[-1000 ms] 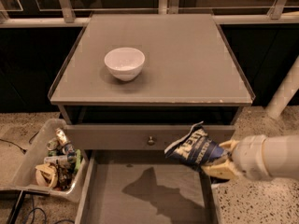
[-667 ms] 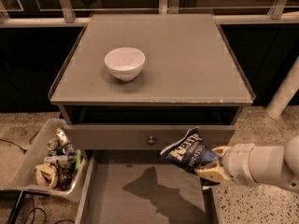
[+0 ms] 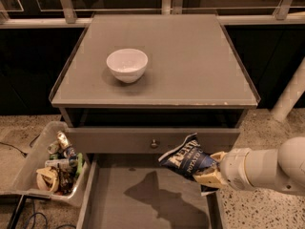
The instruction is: Place blue chip bag into middle drawer
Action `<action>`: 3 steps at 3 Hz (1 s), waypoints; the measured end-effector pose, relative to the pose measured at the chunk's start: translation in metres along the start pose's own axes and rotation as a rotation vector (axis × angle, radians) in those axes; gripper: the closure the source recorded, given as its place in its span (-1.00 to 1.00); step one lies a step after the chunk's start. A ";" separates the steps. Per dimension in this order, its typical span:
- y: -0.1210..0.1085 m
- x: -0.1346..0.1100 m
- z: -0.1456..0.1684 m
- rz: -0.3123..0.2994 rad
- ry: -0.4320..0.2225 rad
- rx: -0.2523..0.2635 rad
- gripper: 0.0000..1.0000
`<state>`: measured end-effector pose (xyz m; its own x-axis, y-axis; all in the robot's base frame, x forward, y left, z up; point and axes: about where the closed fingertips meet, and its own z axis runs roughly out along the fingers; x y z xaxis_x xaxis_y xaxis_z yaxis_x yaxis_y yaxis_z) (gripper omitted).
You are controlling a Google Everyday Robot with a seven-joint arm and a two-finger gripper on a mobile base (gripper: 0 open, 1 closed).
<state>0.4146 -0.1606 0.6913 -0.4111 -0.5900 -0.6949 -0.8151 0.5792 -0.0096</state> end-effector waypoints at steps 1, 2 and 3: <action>0.018 0.013 0.055 0.043 0.019 -0.084 1.00; 0.027 0.030 0.114 0.061 0.022 -0.134 1.00; 0.031 0.046 0.162 0.078 -0.002 -0.129 1.00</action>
Offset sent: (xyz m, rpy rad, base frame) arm 0.0294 0.0929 -0.1709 0.0936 0.1643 0.0587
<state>0.4367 -0.0788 0.5422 -0.4746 -0.5445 -0.6915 -0.8264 0.5462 0.1371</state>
